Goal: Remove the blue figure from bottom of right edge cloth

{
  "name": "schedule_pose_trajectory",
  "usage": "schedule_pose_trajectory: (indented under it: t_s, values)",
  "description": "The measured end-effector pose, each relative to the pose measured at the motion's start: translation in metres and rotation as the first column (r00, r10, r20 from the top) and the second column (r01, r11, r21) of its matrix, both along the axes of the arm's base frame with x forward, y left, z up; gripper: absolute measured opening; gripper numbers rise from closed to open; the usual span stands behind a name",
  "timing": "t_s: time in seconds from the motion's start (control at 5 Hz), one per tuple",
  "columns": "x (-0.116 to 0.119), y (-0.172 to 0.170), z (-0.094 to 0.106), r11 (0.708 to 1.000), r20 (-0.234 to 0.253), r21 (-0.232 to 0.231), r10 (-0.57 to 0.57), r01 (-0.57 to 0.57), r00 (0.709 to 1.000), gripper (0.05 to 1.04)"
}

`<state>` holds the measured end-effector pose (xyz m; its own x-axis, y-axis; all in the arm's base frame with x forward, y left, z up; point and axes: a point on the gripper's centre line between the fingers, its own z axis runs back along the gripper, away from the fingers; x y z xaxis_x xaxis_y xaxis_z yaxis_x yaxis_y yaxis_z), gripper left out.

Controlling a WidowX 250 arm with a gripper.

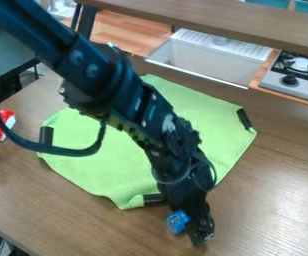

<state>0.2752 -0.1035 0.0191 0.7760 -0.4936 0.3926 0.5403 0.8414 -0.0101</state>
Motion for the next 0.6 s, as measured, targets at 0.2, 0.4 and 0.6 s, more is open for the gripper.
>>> schedule_pose_trajectory:
  t_s: [0.2, 0.4, 0.6]
  values:
    - [0.007, 0.006, 0.03, 0.992, -0.015, -0.12, 0.048, -0.05, 0.999, 1.0]
    - [0.011, 0.014, 0.061, 0.975, -0.028, -0.206, 0.083, -0.087, 0.996, 1.0]
    - [0.011, 0.027, 0.091, 0.96, -0.075, -0.264, 0.076, -0.093, 0.994, 1.0]
